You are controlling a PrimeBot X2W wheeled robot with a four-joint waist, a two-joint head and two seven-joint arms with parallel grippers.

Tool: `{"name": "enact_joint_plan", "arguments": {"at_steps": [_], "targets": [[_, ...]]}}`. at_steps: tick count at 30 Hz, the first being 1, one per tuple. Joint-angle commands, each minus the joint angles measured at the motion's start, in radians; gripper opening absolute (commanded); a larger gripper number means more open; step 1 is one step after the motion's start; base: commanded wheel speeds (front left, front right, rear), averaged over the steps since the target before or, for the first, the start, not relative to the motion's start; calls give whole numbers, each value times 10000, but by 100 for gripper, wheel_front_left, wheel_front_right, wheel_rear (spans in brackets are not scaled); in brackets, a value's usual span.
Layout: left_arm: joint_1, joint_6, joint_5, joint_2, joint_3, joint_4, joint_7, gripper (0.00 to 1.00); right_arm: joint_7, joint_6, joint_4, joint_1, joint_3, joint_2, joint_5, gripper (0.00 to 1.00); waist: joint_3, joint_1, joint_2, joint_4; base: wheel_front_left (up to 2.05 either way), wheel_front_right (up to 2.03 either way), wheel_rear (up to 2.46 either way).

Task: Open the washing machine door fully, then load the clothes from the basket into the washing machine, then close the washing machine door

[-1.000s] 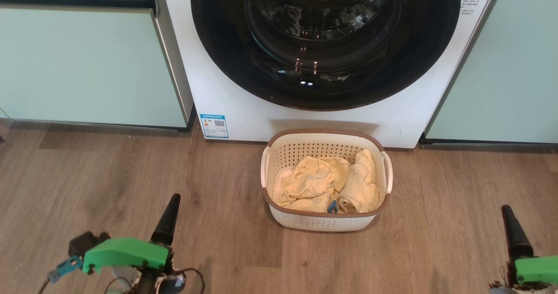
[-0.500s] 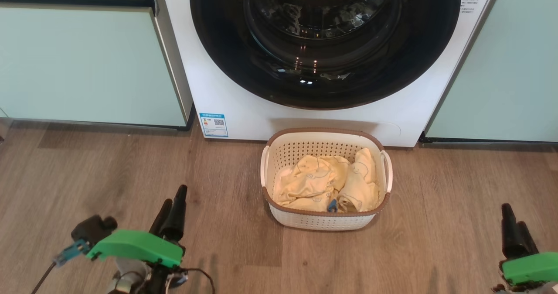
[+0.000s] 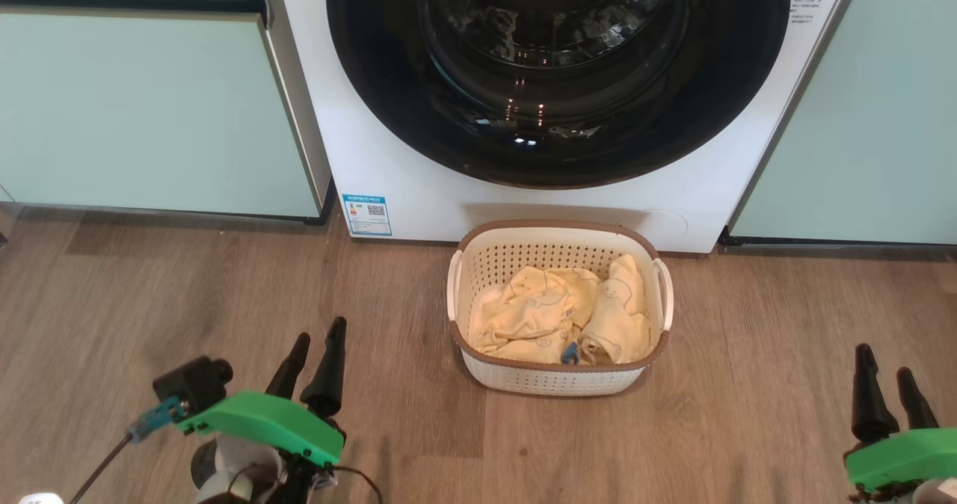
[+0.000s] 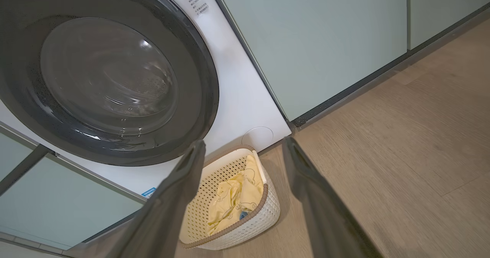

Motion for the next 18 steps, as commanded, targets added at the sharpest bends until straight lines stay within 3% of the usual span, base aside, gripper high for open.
{"name": "enact_joint_plan", "arguments": {"at_steps": [1, 18], "targets": [[-522, 32, 411, 70, 162, -329, -177, 100, -181, -17, -302, -569, 115, -157, -432, 100, -4, 1, 0, 6, 0, 0, 0], [-643, 52, 2313, 83, -144, -251, -647, 100, -652, -21, -327, -622, 333, -185, -2596, 100, 11, 1, 0, -1, 0, 0, 0]]}}
